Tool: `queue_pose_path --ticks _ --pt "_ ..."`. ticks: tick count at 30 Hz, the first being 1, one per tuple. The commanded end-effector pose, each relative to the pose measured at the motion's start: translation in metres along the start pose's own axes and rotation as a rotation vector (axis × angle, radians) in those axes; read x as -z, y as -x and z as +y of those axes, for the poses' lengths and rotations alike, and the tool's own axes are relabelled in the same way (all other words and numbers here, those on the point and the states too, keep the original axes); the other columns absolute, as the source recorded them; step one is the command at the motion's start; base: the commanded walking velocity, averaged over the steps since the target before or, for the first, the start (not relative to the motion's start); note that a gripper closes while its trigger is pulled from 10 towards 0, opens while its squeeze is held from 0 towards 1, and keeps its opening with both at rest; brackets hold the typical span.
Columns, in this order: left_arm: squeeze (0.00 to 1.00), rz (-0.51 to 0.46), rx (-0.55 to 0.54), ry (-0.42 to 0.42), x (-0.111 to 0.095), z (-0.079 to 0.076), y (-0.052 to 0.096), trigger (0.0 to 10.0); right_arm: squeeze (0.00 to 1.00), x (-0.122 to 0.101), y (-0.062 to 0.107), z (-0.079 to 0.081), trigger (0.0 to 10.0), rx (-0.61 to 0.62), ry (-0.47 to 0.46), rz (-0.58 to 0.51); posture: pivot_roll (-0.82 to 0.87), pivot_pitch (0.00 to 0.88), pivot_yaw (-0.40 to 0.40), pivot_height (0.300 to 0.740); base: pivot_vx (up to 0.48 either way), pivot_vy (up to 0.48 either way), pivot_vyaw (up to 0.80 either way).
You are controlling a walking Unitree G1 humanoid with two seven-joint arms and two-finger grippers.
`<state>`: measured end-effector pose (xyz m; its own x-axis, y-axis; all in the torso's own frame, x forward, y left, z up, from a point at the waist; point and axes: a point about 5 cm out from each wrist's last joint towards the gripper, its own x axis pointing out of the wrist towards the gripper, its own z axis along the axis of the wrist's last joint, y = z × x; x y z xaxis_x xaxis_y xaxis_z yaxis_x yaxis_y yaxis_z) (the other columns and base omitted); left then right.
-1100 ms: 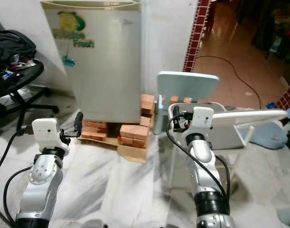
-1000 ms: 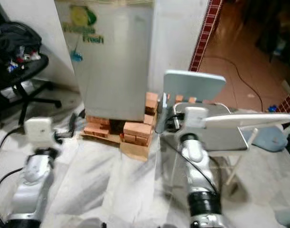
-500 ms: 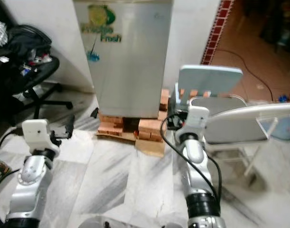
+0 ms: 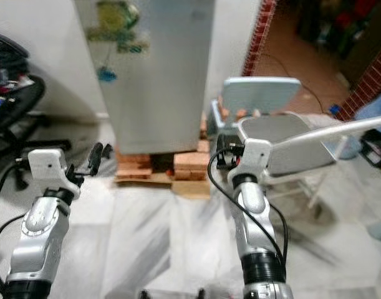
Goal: Restocking fridge
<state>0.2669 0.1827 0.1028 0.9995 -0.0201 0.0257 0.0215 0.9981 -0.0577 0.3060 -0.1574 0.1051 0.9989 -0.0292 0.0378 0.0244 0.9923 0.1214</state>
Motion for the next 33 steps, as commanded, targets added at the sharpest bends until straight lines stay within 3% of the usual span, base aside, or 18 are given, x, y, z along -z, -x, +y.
queue_pose_path --ticks 1,8,20,33 --pt "0.0 0.009 0.018 0.011 0.001 -0.004 0.0009 10.0 0.0 -0.0028 0.001 -0.0065 10.0 0.017 0.008 -0.009 0.1 0.0 -0.016 0.74 0.0 0.48 0.0" --pt "0.0 0.016 0.028 0.007 0.002 -0.004 0.0014 10.0 0.0 -0.0024 0.0008 -0.0096 10.0 0.028 0.007 -0.008 0.1 0.0 -0.012 0.74 0.0 0.48 0.0" --pt "0.0 0.016 0.047 0.006 0.0011 -0.0044 -0.001 10.0 0.0 -0.0027 0.0007 -0.0101 10.0 0.029 0.01 -0.01 0.1 0.0 -0.012 0.74 0.0 0.478 -0.64" --pt "0.0 0.021 0.051 -0.01 0.0008 -0.0026 0.0008 10.0 0.0 -0.0015 0.0 -0.0071 10.0 0.028 0.003 -0.004 0.11 0.0 -0.007 0.74 0.0 0.472 -0.12"
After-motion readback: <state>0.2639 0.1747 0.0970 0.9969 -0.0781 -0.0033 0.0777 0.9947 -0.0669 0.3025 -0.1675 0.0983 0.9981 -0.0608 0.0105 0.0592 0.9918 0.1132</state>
